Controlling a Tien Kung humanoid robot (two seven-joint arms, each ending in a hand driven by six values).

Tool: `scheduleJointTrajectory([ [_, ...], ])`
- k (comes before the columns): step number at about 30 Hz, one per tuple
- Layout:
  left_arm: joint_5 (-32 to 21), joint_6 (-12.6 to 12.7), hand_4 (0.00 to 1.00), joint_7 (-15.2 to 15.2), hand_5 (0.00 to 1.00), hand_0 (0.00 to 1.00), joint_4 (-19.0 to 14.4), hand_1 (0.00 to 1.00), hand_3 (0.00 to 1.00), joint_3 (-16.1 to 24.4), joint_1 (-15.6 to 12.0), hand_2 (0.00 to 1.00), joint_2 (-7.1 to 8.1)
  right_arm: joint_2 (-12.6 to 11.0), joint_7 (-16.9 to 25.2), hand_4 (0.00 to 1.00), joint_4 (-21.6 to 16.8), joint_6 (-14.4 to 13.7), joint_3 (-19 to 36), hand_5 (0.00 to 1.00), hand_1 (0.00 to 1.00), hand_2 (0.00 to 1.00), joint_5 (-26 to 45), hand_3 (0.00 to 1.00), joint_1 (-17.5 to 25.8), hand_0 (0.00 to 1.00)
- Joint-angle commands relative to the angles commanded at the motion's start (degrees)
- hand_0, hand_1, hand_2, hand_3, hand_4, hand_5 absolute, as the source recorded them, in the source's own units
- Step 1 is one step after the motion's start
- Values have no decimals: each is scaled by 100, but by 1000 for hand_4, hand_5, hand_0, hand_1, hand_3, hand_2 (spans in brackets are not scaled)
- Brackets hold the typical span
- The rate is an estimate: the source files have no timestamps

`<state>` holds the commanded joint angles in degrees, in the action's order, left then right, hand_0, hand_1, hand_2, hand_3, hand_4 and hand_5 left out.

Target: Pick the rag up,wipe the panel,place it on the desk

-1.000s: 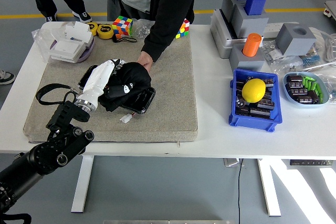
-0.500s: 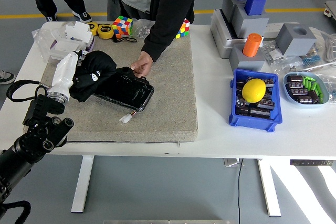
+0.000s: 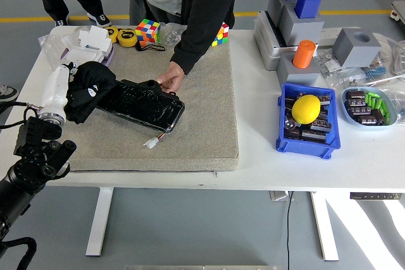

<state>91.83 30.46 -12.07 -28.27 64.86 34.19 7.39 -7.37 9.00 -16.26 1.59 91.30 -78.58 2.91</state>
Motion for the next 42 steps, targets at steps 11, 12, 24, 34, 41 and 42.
scheduleJointTrajectory([
  [11, -171, 13, 621, -52, 2, 238, -244, 205, 518, -237, -95, 262, -7, -10, 5, 906, -4, 2, -22, 368, 566, 494, 2, 521, 13, 558],
  [12, -187, 13, 621, -57, 2, 238, -284, 205, 518, -270, -103, 262, -11, -11, 4, 906, -5, 4, -27, 368, 566, 494, 2, 521, 12, 558],
  [24, -349, -19, 622, 9, 2, 238, -845, 203, 519, -1013, -167, 262, 3, -6, 3, 905, -15, 2, 9, 367, 564, 493, -17, 521, 8, 558],
  [34, -588, -29, 621, 67, 2, 236, -1630, 202, 518, -1934, -259, 261, 73, -2, 6, 908, -34, 5, -10, 367, 565, 494, -11, 522, -7, 558],
  [41, -687, -72, 621, 137, 2, 236, -2032, 201, 519, -2532, -297, 261, 129, 5, 9, 908, -32, 6, 17, 368, 565, 494, -22, 522, -6, 558],
  [42, -693, -75, 621, 142, 2, 236, -2084, 201, 519, -2590, -299, 261, 134, 6, 9, 908, -31, 6, 20, 368, 565, 494, -27, 522, -4, 558],
])
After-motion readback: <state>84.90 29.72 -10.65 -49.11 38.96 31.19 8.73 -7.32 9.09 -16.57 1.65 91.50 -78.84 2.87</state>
